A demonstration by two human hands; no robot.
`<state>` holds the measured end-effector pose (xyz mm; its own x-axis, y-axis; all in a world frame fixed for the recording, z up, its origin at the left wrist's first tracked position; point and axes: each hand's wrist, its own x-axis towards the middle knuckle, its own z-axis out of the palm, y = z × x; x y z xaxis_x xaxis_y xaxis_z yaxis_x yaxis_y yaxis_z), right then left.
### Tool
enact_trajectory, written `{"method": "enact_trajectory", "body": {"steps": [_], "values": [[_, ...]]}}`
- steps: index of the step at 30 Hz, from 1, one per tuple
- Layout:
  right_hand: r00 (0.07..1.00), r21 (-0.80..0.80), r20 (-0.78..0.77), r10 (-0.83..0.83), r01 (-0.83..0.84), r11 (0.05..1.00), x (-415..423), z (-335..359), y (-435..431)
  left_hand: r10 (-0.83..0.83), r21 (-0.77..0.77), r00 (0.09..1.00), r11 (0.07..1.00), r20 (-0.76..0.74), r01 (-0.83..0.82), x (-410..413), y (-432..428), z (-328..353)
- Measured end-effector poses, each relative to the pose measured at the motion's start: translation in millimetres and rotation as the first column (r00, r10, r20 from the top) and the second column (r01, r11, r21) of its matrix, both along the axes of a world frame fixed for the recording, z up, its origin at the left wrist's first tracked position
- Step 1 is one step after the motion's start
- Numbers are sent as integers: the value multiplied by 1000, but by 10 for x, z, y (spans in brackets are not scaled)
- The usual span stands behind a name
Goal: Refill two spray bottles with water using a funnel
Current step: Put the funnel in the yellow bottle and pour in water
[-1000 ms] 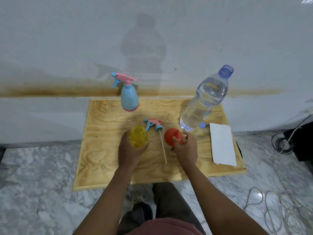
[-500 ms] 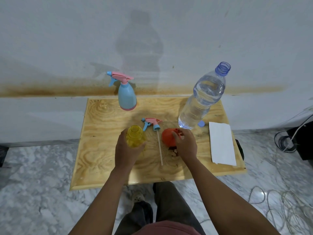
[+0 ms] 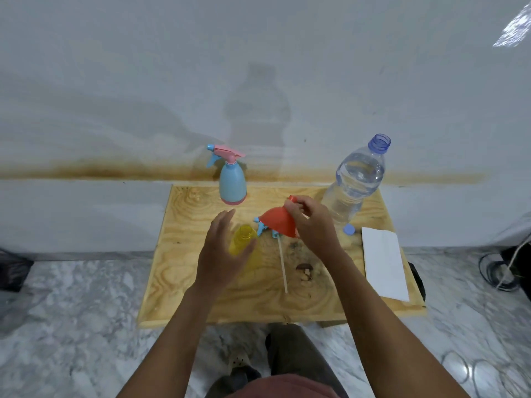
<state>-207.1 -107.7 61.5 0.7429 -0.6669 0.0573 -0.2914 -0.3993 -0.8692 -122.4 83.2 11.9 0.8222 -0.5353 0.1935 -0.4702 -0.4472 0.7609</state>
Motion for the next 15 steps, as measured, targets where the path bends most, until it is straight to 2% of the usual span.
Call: {"method": "enact_trajectory", "body": {"steps": [3,7,9,11,15], "values": [[997,157,3,83,-82,984,135,201,59,-71,-67,992,995,103,78,73,-19,214],[982,225,-90,167,-143,964,274,333,134,-109,-200,978,969,178,144,164,-75,445],[976,275,-116,183,-145,950,307,377,158,-84,-244,990,964,113,109,174,-77,540],[976,323,-92,195,-156,934,314,417,177,-21,-236,1000,972,-20,16,162,-60,606],[971,415,-40,234,-196,888,212,452,206,71,-214,967,969,-244,-125,212,-8,565]]}}
